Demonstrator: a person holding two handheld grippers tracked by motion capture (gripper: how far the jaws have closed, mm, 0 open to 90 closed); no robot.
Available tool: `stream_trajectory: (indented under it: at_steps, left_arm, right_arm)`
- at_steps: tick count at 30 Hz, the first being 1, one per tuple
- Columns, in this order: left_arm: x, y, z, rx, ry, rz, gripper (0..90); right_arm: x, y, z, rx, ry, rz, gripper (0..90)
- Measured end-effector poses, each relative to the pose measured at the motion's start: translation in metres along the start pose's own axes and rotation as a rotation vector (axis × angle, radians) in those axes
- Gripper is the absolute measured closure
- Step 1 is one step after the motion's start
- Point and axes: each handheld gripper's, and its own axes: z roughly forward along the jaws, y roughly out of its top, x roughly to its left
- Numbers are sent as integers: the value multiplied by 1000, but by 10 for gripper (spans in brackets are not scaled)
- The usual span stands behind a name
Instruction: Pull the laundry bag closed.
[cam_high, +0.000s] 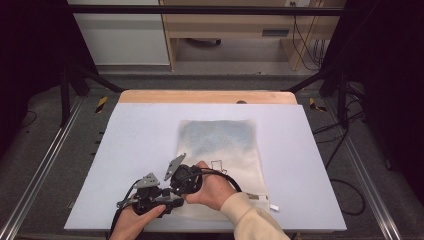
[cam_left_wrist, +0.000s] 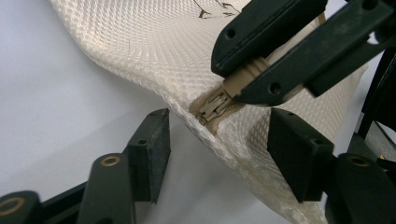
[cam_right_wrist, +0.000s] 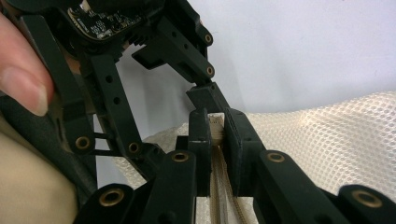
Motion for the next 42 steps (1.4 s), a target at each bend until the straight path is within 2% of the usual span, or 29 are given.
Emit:
stream_trajectory:
  at_steps: [6, 7, 11, 16, 23, 31, 42]
  left_arm:
    - [1, 2, 1, -8, -19, 2, 474]
    - [1, 2, 2, -10, -43, -2, 495]
    - [3, 3, 4, -5, -55, -2, 510]
    - [4, 3, 7, -10, -73, -29, 537]
    - [1, 4, 11, 2, -80, -29, 544]
    - [3, 4, 13, -1, -106, -44, 671]
    - [6, 4, 12, -15, -92, -29, 779]
  right_arm:
    - [-1, 1, -1, -3, 1, -1, 820]
    - [-1, 1, -1, -4, 1, 0, 820]
    - [-1, 1, -2, -3, 0, -1, 820]
    - [-1, 1, -3, -9, 0, 3, 820]
    - [0, 1, -4, -16, 0, 24, 820]
    - [-1, 0, -7, -15, 1, 29, 820]
    - [-1, -3, -9, -9, -9, 25, 819]
